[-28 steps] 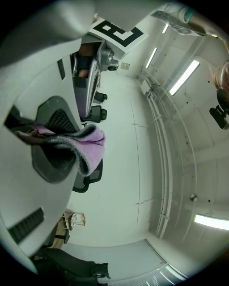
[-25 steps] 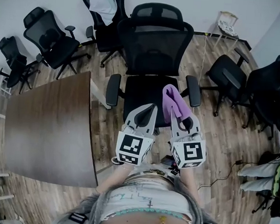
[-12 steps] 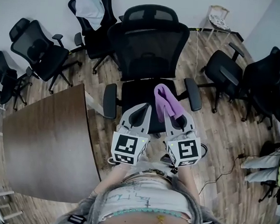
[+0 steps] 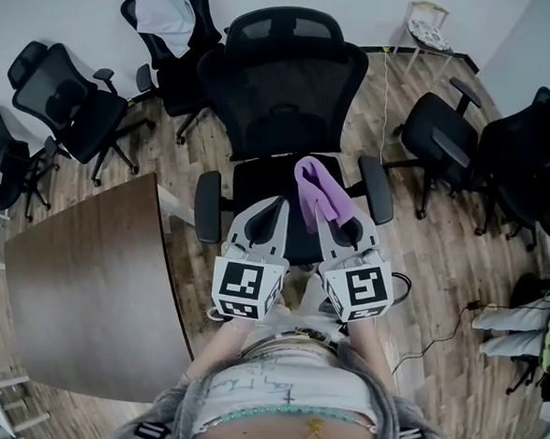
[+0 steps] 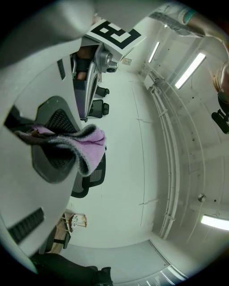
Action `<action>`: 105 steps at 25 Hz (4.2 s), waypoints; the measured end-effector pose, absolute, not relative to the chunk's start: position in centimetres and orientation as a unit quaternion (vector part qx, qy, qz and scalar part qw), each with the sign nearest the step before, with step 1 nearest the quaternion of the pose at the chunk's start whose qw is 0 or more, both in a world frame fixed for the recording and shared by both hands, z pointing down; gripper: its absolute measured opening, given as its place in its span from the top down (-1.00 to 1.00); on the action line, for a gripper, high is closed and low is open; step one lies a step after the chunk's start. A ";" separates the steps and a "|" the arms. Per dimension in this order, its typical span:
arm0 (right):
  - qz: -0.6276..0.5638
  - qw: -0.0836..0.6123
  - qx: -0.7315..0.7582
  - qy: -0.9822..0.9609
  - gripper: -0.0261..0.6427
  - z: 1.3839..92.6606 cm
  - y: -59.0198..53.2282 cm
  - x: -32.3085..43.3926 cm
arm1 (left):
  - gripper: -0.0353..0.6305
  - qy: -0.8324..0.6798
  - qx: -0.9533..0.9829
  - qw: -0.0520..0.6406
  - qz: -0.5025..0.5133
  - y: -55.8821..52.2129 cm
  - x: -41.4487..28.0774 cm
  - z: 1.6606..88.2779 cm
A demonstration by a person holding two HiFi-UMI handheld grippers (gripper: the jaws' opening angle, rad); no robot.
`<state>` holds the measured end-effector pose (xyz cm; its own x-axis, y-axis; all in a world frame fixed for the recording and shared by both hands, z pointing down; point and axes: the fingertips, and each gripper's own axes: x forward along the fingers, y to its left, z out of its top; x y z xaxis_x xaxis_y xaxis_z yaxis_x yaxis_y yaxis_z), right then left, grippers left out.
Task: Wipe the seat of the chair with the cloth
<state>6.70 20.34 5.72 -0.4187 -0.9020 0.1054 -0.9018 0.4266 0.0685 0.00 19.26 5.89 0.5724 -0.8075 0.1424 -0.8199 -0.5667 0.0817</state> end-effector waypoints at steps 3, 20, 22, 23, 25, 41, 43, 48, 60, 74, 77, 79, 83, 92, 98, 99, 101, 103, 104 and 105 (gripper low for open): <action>0.001 0.062 0.523 -0.850 0.78 5.6 17.8 8.6 | 0.87 -0.477 0.875 0.075 0.048 17.0 1.3 5.9; 0.011 0.038 0.473 -0.880 0.78 5.2 7.5 18.4 | 0.87 -0.567 0.818 0.073 0.067 9.3 6.8 5.5; 0.014 0.035 0.467 -0.883 0.78 5.6 7.0 18.9 | 0.87 -0.578 0.810 0.076 0.068 9.1 6.7 6.0; 0.015 0.034 0.464 -0.885 0.78 5.9 6.8 19.0 | 0.87 -0.582 0.806 0.078 0.069 9.1 6.6 6.3; 0.015 0.033 0.462 -0.886 0.78 6.3 6.4 19.2 | 0.87 -0.591 0.800 0.078 0.073 9.2 6.0 6.7; 0.022 0.045 0.501 -0.864 0.78 7.2 1.5 7.1 | 0.87 -0.535 0.837 0.081 0.080 3.0 -5.4 7.8; 0.021 0.051 0.503 -0.862 0.78 7.4 1.0 5.4 | 0.87 -0.527 0.842 0.088 0.077 2.2 -6.7 8.2; 0.012 0.074 0.498 -0.864 0.78 7.6 0.4 2.0 | 0.87 -0.521 0.845 0.103 0.065 1.1 -9.9 8.9; -0.010 0.109 0.547 -0.830 0.78 8.2 -1.6 -2.0 | 0.87 -0.485 0.864 0.129 0.043 -1.8 -16.1 11.4; -0.008 0.140 0.558 -0.818 0.78 12.5 -3.7 8.1 | 0.87 -0.562 0.807 0.163 0.074 -4.7 -15.2 17.7; -0.003 0.138 0.537 -0.832 0.78 13.3 -5.3 10.2 | 0.87 -0.594 0.782 0.171 0.075 -4.6 -14.1 19.1; 0.003 0.132 0.523 -0.842 0.78 13.5 -6.3 11.1 | 0.87 -0.597 0.778 0.180 0.078 -4.4 -12.9 19.8; 0.012 0.121 0.511 -0.851 0.78 14.7 -8.0 12.2 | 0.87 -0.588 0.784 0.174 0.095 -5.0 -10.7 20.3; 0.027 0.137 0.486 -0.863 0.78 18.6 -8.3 9.5 | 0.87 -0.601 0.773 0.155 0.134 -5.8 -13.0 22.1; 0.035 0.143 0.476 -0.867 0.78 21.0 -8.9 7.9 | 0.87 -0.616 0.758 0.167 0.137 -5.4 -14.7 24.6; 0.035 0.146 0.474 -0.867 0.78 21.5 -9.0 7.5 | 0.87 -0.615 0.758 0.168 0.139 -5.4 -15.0 24.9; 0.034 0.155 0.469 -0.869 0.78 22.6 -9.3 6.7 | 0.87 -0.615 0.757 0.168 0.144 -5.4 -15.7 25.4; 0.035 0.160 0.464 -0.871 0.78 23.7 -9.6 5.8 | 0.87 -0.618 0.753 0.169 0.148 -5.3 -16.5 26.0; 0.035 0.163 0.461 -0.871 0.78 24.2 -9.7 5.5 | 0.87 -0.620 0.751 0.171 0.149 -5.2 -16.8 26.4; 0.035 0.166 0.459 -0.872 0.78 24.7 -9.9 5.2 | 0.87 -0.621 0.749 0.174 0.150 -5.1 -16.9 26.9</action>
